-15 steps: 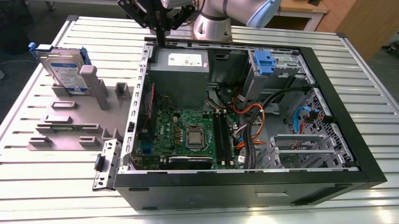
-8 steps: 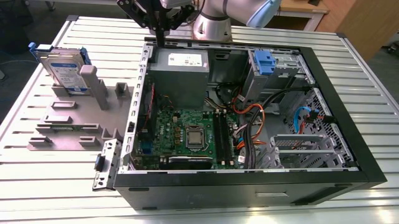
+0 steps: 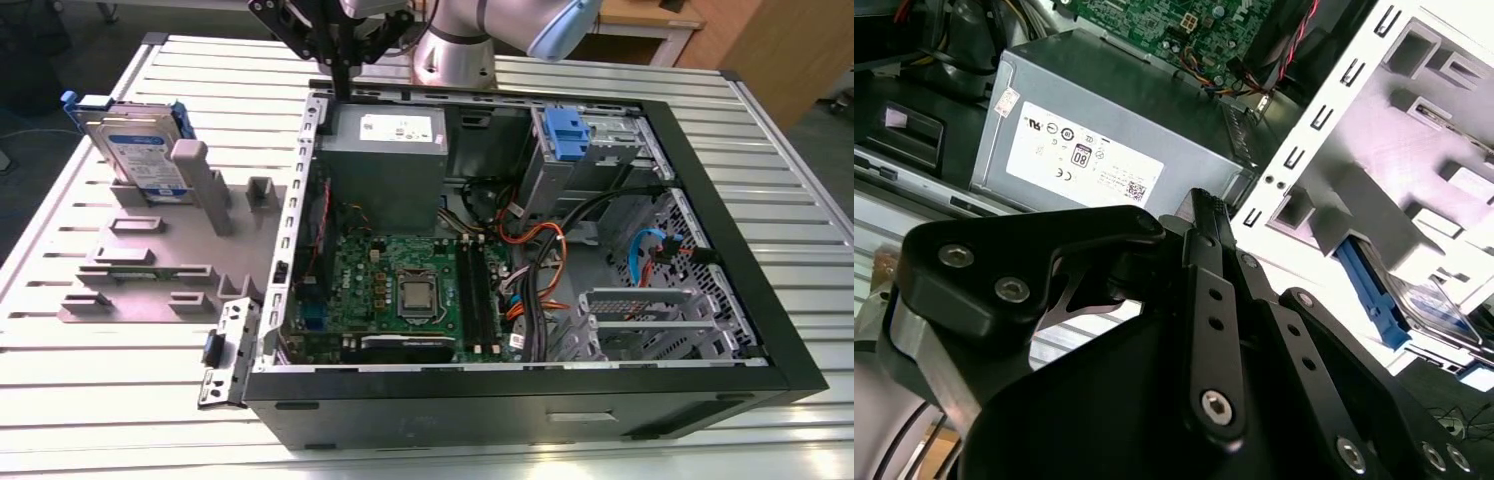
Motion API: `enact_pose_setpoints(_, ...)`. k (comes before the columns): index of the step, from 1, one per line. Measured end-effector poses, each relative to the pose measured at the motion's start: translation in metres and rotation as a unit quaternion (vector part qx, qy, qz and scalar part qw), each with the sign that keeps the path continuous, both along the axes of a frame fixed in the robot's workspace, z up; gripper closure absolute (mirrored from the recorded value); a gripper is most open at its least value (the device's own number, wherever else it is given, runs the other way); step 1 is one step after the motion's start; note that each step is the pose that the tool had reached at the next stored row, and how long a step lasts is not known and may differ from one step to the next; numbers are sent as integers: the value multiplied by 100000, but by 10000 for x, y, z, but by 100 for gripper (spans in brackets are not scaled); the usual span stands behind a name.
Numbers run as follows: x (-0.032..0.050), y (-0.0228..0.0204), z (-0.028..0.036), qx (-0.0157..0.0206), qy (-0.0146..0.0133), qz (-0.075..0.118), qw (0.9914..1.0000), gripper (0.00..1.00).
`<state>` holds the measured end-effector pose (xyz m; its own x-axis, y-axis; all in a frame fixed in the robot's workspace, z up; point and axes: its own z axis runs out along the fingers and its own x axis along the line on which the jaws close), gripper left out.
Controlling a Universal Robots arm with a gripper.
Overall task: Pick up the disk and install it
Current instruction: 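Reach for the disk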
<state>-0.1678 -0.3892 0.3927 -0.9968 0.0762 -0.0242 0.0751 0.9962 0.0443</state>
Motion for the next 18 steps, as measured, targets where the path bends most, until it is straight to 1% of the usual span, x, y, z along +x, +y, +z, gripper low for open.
enact_pose_setpoints(3, -18, 0, 0, 1, 1, 1, 100000, 89)
enact_pose_setpoints(18, -55, 0, 0, 0, 3, -1, 100000, 89)
